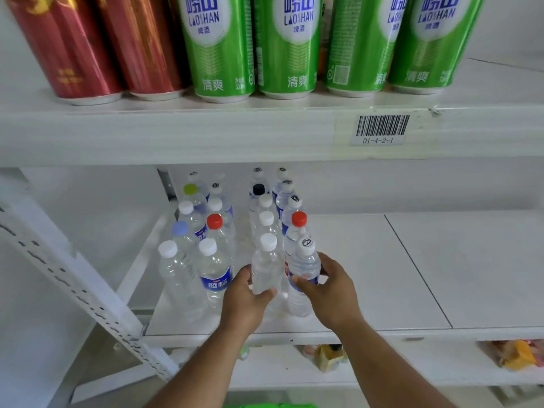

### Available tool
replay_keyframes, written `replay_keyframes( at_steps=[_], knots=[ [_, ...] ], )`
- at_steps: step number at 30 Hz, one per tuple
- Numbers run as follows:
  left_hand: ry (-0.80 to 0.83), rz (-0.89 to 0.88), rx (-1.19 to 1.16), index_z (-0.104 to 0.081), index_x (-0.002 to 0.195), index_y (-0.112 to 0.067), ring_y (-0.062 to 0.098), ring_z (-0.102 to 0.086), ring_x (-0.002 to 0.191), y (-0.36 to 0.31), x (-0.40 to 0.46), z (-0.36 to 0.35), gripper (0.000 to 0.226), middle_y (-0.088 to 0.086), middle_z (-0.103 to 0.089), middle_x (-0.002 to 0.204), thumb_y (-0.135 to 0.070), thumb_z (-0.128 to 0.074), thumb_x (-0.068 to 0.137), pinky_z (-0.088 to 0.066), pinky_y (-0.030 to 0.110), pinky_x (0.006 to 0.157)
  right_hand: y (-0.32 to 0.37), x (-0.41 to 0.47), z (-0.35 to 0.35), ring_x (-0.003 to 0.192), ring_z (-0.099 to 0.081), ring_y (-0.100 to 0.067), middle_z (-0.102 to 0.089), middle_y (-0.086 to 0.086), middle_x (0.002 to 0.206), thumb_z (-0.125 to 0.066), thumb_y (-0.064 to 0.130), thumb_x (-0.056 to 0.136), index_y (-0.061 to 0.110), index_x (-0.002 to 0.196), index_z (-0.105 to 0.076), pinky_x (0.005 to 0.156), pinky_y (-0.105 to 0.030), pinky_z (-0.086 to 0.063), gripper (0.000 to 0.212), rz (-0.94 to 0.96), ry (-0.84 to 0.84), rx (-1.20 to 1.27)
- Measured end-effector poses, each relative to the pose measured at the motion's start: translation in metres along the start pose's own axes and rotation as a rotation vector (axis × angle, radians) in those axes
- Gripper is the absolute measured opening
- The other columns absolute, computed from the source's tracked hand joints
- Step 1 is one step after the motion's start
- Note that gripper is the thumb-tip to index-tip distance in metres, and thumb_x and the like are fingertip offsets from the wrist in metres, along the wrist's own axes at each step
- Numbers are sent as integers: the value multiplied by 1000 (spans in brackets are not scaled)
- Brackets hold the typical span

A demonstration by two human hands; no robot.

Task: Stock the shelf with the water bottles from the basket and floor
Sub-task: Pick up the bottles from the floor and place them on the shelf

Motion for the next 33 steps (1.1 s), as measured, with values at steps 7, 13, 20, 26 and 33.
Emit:
replay_keyframes(
  at_steps=[7, 13, 20, 26, 33],
  knots=[
    [10, 27, -63, -59, 113, -43, 1, -64, 99, 11, 8, -10, 50, -28, -68, 102, -32, -85, 71, -49, 18, 79, -5, 13, -2, 97, -57, 12, -61, 39, 101, -81, 31, 76, 69, 95, -54, 67, -5, -44, 50, -3, -2, 10],
    [24, 29, -100, -58, 109, -47, 2, -62, 103, 13, 13, -15, 49, -32, -66, 101, -31, -85, 72, -49, 20, 81, -10, 19, -2, 99, -56, 13, -62, 36, 102, -81, 34, 75, 70, 95, -53, 70, -7, -45, 50, -23, 0, 14],
    [51, 37, -60, -52, 113, -49, 9, -59, 108, 15, 18, -17, 55, -27, -62, 111, -29, -84, 74, -51, 30, 90, -13, 16, -9, 99, -57, 14, -61, 38, 103, -79, 42, 74, 69, 99, -50, 77, -11, -47, 47, -48, -1, 19],
    [83, 43, -32, -51, 116, -45, 0, -59, 103, 18, 14, -17, 54, -28, -61, 109, -33, -83, 75, -47, 21, 84, -23, 14, -12, 90, -58, 16, -60, 39, 96, -81, 40, 76, 67, 98, -46, 70, -7, -41, 50, -111, 29, -3],
    [77, 54, 26, -49, 109, -50, -15, -54, 91, 17, 11, -16, 49, -36, -59, 99, -37, -81, 74, -42, 14, 76, -40, 16, -17, 91, -59, -5, -57, 26, 101, -81, 33, 78, 42, 114, -45, 78, -15, -43, 52, -197, 117, -70]
  ],
)
Point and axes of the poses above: each hand's wrist, its own x-axis towards the middle knuckle, its own z-axis out of the back of the hand, y = z × x, the point moved 8 cm from there along x, towards the middle knuckle
